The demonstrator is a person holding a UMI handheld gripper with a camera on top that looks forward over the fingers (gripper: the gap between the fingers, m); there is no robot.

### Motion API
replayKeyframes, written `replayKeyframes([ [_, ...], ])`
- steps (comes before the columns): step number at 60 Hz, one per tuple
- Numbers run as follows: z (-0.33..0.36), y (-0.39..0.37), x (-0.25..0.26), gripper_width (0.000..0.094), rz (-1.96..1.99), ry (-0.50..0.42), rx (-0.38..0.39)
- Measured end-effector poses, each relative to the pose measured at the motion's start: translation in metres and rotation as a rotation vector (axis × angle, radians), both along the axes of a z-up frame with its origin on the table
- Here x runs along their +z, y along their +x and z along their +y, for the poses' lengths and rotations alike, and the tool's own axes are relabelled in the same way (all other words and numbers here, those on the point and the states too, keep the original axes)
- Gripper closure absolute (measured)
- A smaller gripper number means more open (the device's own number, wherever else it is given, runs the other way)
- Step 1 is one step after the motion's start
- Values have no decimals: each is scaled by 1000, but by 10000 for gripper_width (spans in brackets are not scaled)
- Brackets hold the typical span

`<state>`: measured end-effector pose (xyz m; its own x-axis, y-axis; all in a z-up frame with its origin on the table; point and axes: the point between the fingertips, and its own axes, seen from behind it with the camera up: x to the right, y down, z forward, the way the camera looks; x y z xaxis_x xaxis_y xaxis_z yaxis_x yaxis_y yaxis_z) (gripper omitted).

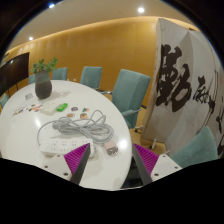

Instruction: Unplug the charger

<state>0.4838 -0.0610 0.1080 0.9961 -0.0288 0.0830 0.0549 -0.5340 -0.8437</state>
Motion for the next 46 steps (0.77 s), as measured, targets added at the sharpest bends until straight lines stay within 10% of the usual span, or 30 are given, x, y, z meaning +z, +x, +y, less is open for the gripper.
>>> replayKeyframes([
  [46,-258,-101,145,66,-106,106,-40],
])
